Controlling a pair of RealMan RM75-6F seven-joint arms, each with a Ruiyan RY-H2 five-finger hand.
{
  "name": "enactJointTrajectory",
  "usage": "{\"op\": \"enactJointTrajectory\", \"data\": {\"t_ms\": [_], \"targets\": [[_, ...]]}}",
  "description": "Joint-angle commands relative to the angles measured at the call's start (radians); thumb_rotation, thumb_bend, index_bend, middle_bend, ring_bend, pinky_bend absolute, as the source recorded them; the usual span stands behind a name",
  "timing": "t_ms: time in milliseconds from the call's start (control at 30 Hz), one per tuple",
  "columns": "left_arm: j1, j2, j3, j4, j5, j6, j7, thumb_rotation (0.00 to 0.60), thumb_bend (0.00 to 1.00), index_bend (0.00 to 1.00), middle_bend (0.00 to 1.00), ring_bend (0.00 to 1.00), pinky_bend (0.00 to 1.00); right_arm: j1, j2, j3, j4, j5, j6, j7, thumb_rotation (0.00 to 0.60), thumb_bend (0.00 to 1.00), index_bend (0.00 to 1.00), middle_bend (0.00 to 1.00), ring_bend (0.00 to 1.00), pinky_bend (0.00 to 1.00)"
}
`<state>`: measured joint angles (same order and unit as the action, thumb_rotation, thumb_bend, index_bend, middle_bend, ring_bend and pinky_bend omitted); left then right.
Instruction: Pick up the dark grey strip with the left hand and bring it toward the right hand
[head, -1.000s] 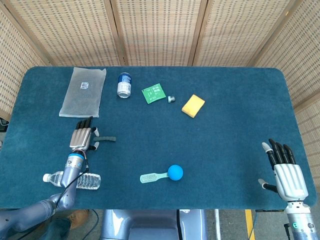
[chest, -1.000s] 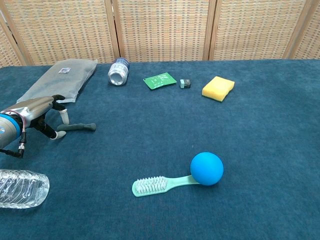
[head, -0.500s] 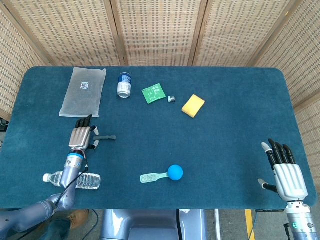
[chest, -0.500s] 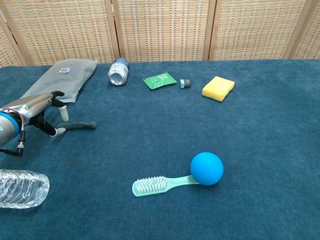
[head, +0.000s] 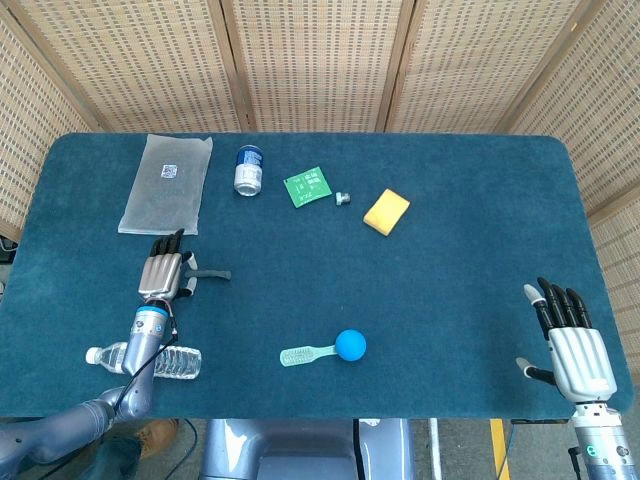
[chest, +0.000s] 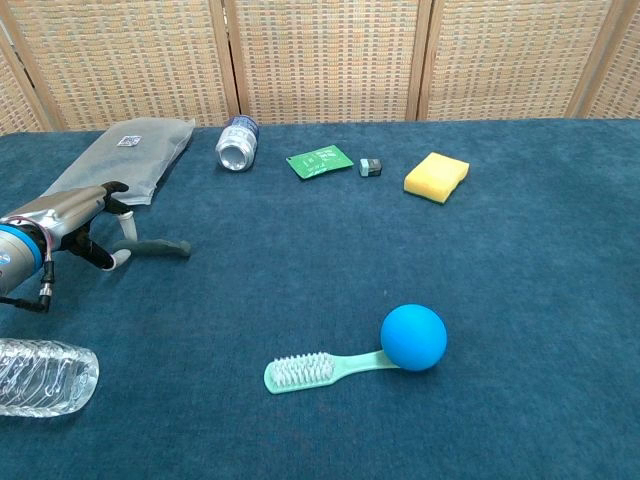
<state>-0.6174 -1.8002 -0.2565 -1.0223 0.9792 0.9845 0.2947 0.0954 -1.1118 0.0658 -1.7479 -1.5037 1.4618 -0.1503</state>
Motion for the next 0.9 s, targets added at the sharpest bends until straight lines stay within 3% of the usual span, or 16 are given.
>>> {"op": "enactJointTrajectory", "data": {"t_ms": [33,167,367,633,900], "targets": [[0.001,-0.001,-0.001,0.000,0.005,0.003,-0.007,0.600,0.45,0.61,0.00,0.00,0.00,0.001,0.000,0.000,0.000,0.000,-0.001,0.002,0.600,0.00,0.00,0.00,0.00,0.00],[0.007,0.000,-0.004,-0.006,0.025,0.016,-0.045,0.600,0.46,0.72,0.00,0.00,0.00,0.001,0.000,0.000,0.002,0.000,0.000,0.003,0.600,0.00,0.00,0.00,0.00,0.00],[0.031,0.054,0.000,-0.097,0.096,0.036,-0.165,0.600,0.46,0.74,0.00,0.00,0.00,0.003,-0.001,-0.002,0.004,-0.003,-0.004,0.011,0.600,0.00,0.00,0.00,0.00,0.00],[0.069,0.203,-0.003,-0.379,0.263,0.041,-0.507,0.600,0.46,0.75,0.00,0.00,0.00,0.019,-0.019,0.004,0.044,-0.020,-0.009,0.037,0.600,0.00,0.00,0.00,0.00,0.00],[0.063,0.236,0.000,-0.500,0.368,0.036,-0.771,0.600,0.46,0.75,0.00,0.00,0.00,0.067,0.029,0.025,0.043,-0.060,-0.040,0.109,0.600,0.00,0.01,0.00,0.00,0.00]]}}
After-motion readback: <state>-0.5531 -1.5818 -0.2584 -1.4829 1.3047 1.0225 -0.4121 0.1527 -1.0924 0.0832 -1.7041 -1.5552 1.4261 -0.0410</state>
